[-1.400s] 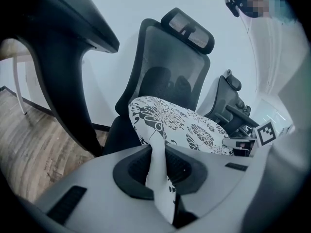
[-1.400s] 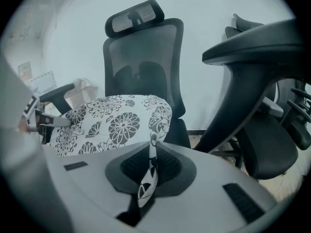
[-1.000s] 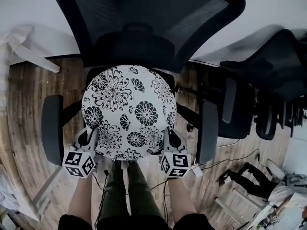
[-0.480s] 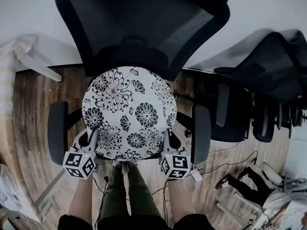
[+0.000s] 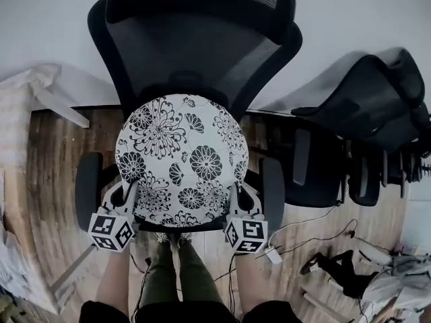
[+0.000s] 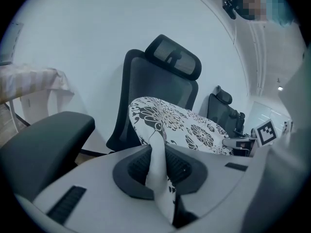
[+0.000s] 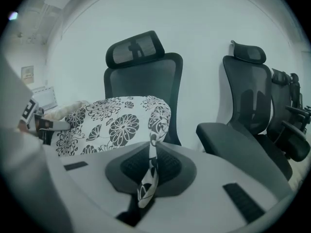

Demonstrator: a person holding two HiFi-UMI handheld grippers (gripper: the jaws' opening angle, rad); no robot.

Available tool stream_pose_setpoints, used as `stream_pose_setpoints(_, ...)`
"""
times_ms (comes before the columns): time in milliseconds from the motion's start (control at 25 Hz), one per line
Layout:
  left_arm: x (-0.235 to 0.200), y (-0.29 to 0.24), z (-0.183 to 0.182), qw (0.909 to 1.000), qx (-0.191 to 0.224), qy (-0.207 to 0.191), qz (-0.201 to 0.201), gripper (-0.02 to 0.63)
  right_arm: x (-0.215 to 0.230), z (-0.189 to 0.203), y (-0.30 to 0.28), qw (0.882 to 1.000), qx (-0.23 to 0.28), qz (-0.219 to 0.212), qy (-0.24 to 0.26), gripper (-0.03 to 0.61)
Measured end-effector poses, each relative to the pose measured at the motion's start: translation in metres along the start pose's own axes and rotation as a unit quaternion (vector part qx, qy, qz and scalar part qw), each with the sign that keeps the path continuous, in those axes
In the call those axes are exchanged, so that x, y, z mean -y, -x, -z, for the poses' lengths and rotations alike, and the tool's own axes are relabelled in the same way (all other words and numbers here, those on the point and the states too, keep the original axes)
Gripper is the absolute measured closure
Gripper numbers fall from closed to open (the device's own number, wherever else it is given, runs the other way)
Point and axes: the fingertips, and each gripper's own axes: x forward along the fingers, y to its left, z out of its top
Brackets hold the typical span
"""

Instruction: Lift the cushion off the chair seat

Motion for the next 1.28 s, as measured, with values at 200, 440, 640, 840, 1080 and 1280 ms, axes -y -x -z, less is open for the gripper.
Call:
stream_pose_setpoints(200,0.007,-0.001,-0.016,0.9985,-0.050,0.004,-0.021,0.572,0.006,-0.006,-0.005,0.999,-0.040,-0.014,-0.029,0.552)
stream_pose_setpoints(440,0.006,-0.002,-0.013,0.9976,-0.061,0.012,-0.029,0.572,0.006,0.000,-0.008,0.998,-0.056,-0.022,-0.035,0.552)
stream_pose_setpoints(640,0.002,-0.003,-0.008,0.9985,-0.048,0.012,-0.022,0.572,0.004,0.002,-0.007,0.998,-0.045,-0.017,-0.031,0.552)
stream_pose_setpoints(840,0.002,-0.004,-0.008,0.9992,-0.035,0.013,-0.017,0.572,0.005,-0.002,-0.007,0.999,-0.033,-0.013,-0.025,0.552)
stream_pose_setpoints(1080,0.002,-0.003,-0.005,0.9997,-0.015,0.011,-0.015,0.572,0.005,-0.001,-0.005,1.000,-0.016,-0.013,-0.018,0.552)
stream_pose_setpoints(1280,0.004,0.000,-0.008,0.9999,0.001,0.011,-0.012,0.572,0.004,-0.009,-0.001,1.000,0.000,-0.012,-0.012,0.552)
